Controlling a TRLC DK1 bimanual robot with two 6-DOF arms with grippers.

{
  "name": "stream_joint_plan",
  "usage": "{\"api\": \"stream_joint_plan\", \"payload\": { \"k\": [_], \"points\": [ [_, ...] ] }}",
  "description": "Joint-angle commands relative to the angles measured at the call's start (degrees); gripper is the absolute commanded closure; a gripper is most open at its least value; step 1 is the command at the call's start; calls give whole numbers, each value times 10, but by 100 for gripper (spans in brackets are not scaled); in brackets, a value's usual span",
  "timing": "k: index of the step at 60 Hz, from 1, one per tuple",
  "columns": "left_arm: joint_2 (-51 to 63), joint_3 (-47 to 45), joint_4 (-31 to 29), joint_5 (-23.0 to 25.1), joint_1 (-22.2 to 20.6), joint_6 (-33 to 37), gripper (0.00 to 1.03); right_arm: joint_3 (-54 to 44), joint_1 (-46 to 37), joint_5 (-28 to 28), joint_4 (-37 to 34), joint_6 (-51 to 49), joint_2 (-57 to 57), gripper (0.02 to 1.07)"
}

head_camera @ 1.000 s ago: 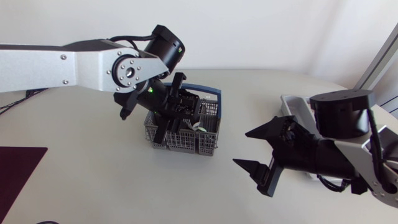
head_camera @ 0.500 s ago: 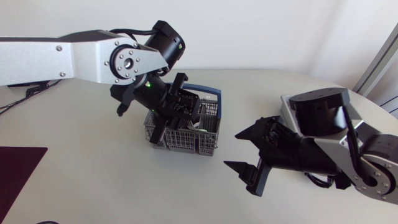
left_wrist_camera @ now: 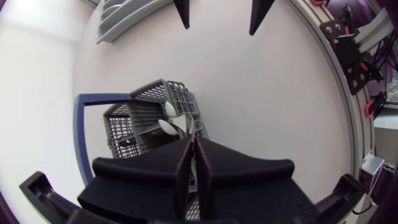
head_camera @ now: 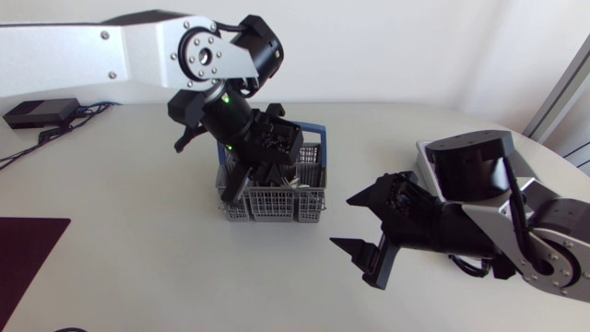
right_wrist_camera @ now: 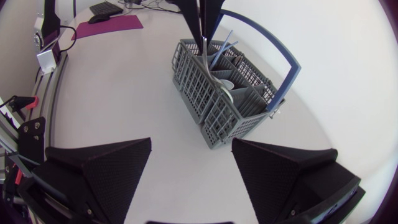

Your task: Sort the cutlery from the basket into the organizer compartments.

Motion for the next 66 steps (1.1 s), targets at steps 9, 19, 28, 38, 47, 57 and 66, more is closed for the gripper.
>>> {"api": "stream_joint_plan", "payload": {
  "k": [9,19,28,38,47,57,66],
  "points": [
    [52,143,-114,33,8,3,100,-4,6,4,12,-7,6,14],
    [95,245,-227,46,13,4,100,-4,8,4,12,-8,6,14],
    [112,297,-276,49,14,3,100,-3,8,3,14,-9,5,14],
    [95,295,-276,53,10,3,100,2,7,1,22,-9,3,14],
    [73,283,-276,61,3,-1,100,12,7,2,30,-8,1,14],
    [43,280,-275,66,-7,-11,100,35,10,4,37,0,2,14],
    [9,272,-275,75,-15,-22,100,51,20,13,46,10,4,14]
  ]
}}
